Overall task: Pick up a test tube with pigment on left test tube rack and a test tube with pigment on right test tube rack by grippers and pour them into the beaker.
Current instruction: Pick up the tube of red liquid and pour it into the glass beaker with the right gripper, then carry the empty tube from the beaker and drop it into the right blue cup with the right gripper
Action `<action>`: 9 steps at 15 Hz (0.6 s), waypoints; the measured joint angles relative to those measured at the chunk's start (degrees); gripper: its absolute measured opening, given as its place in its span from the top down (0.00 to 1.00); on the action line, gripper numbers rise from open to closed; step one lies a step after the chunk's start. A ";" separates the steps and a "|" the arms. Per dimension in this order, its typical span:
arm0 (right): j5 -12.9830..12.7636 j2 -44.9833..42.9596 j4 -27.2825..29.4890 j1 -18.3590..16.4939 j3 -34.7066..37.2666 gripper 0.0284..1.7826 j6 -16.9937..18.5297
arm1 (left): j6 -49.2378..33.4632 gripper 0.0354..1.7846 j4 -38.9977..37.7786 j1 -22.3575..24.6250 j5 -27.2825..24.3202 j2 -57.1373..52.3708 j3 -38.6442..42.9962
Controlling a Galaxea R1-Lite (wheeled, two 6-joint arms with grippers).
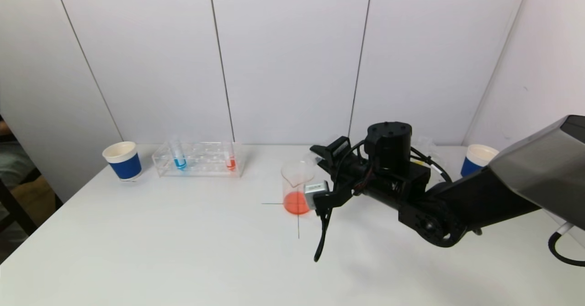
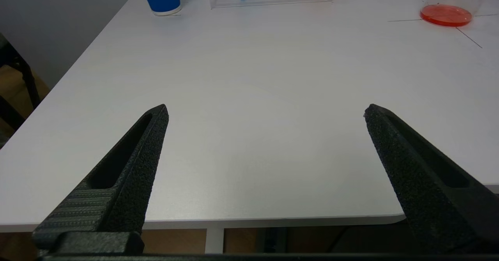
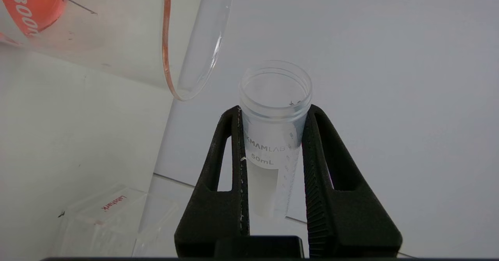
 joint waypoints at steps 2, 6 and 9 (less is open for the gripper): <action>0.09 -0.01 -0.44 0.00 0.00 0.75 1.68 | -0.01 0.01 0.00 0.00 0.04 0.00 0.00; 0.55 -0.04 -1.88 0.26 0.04 0.75 6.35 | -0.01 0.01 -0.02 0.00 0.00 0.00 0.00; 0.72 -0.15 -3.52 0.84 0.12 0.75 9.72 | 0.00 0.01 0.00 0.00 0.02 0.00 0.00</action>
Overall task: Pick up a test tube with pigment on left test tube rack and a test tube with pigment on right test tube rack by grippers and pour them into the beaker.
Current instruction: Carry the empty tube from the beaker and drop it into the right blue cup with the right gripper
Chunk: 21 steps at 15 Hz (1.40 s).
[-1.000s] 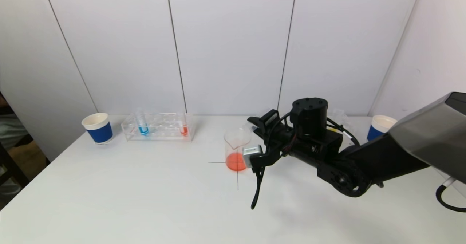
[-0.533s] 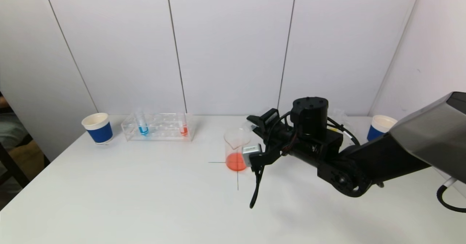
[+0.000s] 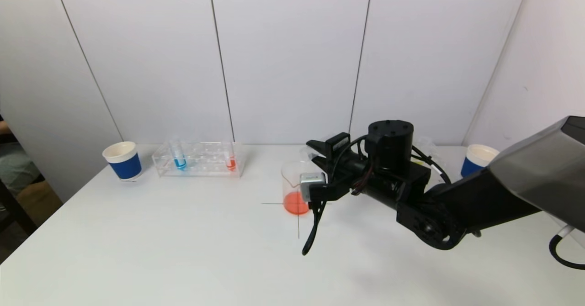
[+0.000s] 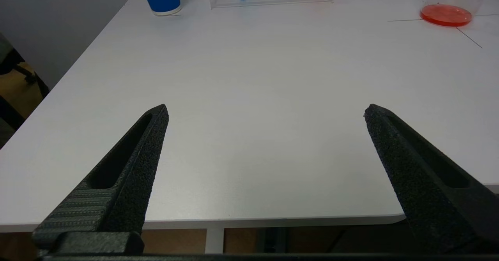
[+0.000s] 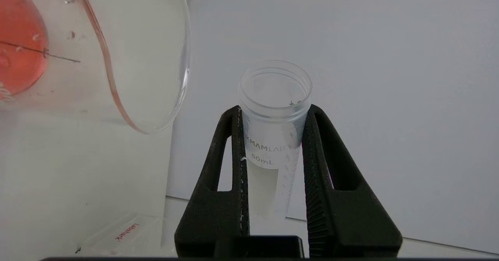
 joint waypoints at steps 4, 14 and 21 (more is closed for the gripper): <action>-0.30 -0.55 -1.18 0.93 0.05 0.75 6.28 | -0.01 0.01 -0.02 0.00 0.00 0.00 0.00; -3.80 -4.44 -4.67 0.07 -1.35 0.75 28.36 | 0.00 0.01 0.00 0.00 -0.02 0.00 0.00; -11.40 -8.29 -4.58 0.02 -3.67 0.75 46.58 | 0.00 0.01 0.00 0.00 -0.02 0.00 0.00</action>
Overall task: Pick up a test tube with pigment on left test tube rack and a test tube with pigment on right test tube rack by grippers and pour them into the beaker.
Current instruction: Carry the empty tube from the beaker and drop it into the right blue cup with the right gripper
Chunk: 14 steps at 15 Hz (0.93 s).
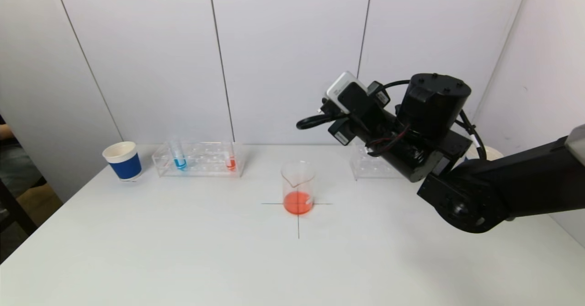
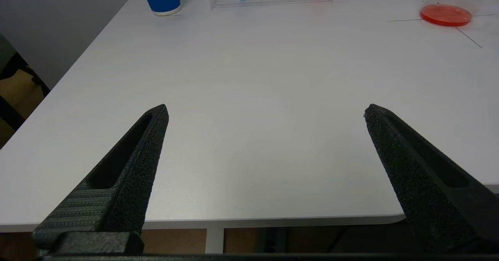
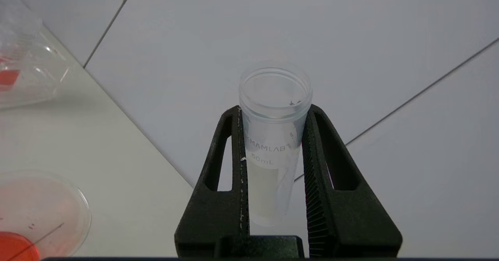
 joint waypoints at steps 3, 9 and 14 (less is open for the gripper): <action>-4.74 -2.32 0.39 -0.34 -1.33 0.75 6.50 | 0.00 0.01 0.00 0.00 0.02 0.00 0.00; -11.09 -5.29 0.72 -4.78 -3.94 0.75 13.51 | -0.01 0.01 0.00 0.00 0.02 0.00 0.00; -14.86 -6.62 2.10 -11.75 -6.51 0.75 17.34 | 0.00 0.01 -0.02 0.00 0.00 0.00 0.00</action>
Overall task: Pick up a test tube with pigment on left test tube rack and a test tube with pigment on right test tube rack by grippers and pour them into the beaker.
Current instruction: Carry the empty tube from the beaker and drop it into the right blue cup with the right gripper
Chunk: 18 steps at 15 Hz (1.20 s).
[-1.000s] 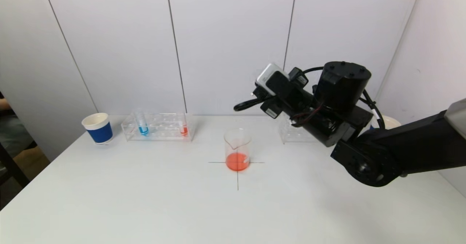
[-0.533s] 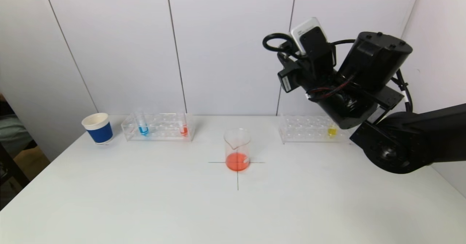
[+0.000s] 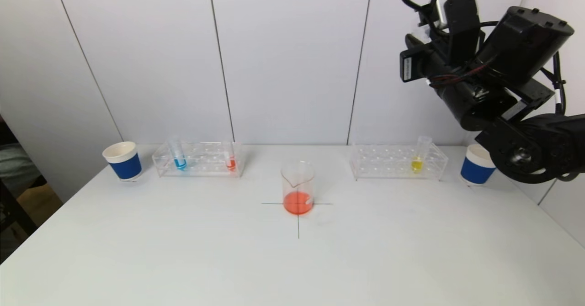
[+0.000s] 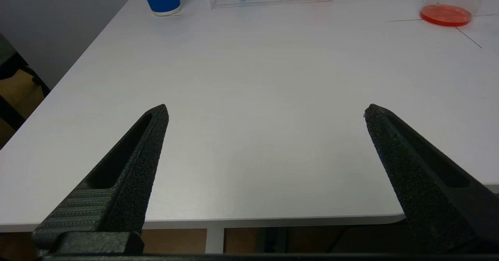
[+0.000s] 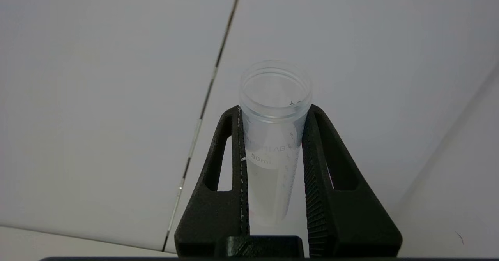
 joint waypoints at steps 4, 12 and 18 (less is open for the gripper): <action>-0.56 -2.40 7.69 -7.35 -2.36 0.75 6.10 | 0.00 0.01 0.02 0.00 0.02 0.00 0.00; 5.57 -5.21 24.17 -26.14 -6.45 0.75 17.23 | 0.00 0.01 0.02 -0.01 0.04 0.00 0.00; 9.51 -1.02 26.03 -32.65 -6.73 0.75 23.34 | 0.00 0.01 0.02 0.00 0.02 0.00 0.00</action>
